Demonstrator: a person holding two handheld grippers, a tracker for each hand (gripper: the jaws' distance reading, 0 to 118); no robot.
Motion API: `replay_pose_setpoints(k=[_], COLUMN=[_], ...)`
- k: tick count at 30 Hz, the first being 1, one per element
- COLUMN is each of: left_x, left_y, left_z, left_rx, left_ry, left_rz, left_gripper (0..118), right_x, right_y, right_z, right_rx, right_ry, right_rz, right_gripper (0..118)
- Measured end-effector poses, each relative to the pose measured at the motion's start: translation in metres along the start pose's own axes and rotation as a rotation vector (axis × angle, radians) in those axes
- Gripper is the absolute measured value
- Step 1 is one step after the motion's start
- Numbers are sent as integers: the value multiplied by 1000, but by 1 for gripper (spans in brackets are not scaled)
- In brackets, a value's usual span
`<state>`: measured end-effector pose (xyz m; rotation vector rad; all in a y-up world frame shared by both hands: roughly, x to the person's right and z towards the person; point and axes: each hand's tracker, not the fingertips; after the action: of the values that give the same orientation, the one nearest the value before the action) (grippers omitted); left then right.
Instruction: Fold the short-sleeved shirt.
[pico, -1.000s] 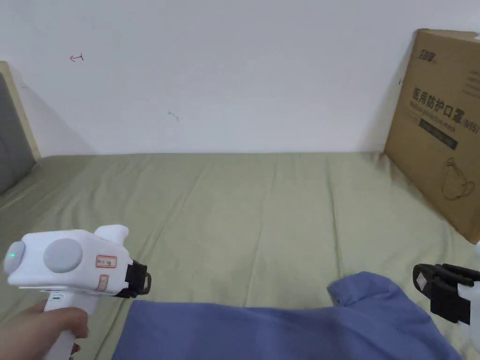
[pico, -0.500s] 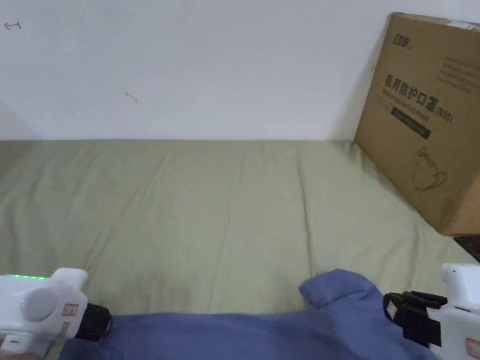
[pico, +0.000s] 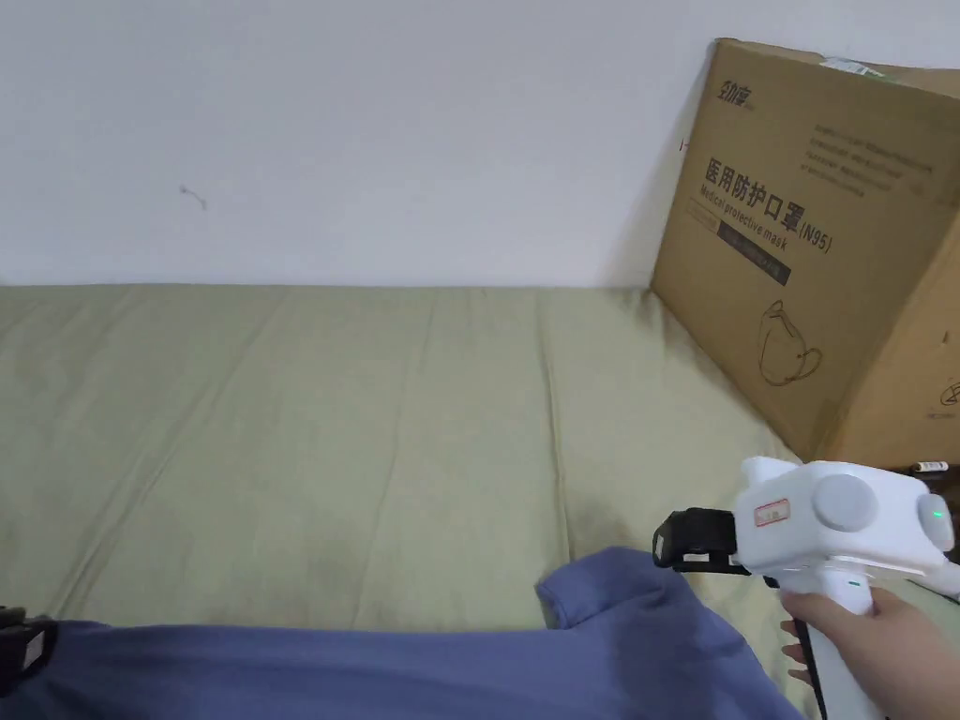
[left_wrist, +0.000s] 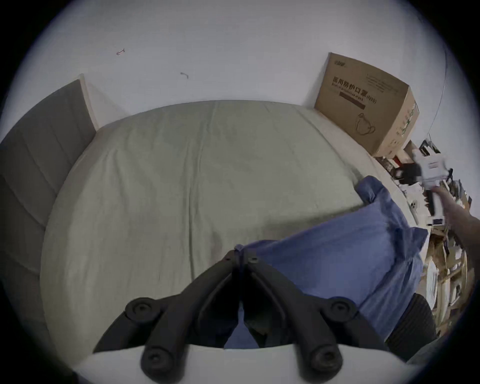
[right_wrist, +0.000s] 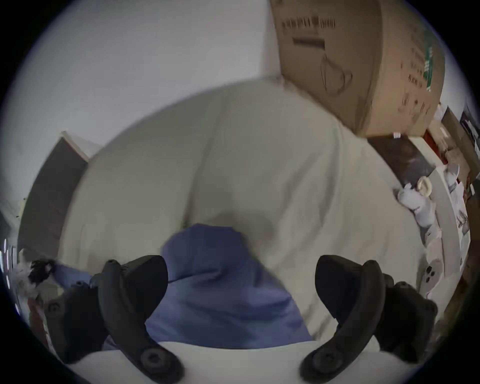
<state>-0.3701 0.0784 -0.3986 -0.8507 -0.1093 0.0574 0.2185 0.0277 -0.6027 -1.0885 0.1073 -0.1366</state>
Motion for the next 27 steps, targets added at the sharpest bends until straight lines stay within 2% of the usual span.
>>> replay_pose_setpoints(k=[3,5,7,8,10,11,12,16,19,22,24,27], left_x=[-1,-2,-3,-5,-5,-3,-5,-7,-7,-7,-7,-6], left_y=[-7,-10,-16,-17,-21,-23,-23,-25,-19,-6,3,16], left_z=[0,-1,-4,-7,-10,-11,-12,-10,-5,0,3,11], left_rx=[-18,-34,-58,-69,-85,-90,-92,-70,-21,68,124,182], left_ry=[3,9,6,7,7,7,8,6,7,33,55,31], left_rz=[14,21,35,39,42,43,45,87,126,140,133,135], left_gripper=[1,1,1,1,1,1,1,1,1,1,1,1], right_x=[2,0,-4,-9,-23,-27,-30,-31,-19,-9,-8,-11], right_y=[6,3,0,-2,-8,-9,-11,-14,-7,2,6,9], right_z=[-41,-56,-60,-59,-48,-44,-40,-3,34,61,75,96], right_rx=[-98,-136,-142,-145,-120,-114,-115,22,172,254,294,372], right_ry=[-45,-31,1,15,-49,-14,22,22,28,31,63,42], right_rz=[26,-5,-6,13,110,145,150,117,43,-14,-25,-18], right_gripper=[113,112,100,77,53,20,2,2,2,2,2,2])
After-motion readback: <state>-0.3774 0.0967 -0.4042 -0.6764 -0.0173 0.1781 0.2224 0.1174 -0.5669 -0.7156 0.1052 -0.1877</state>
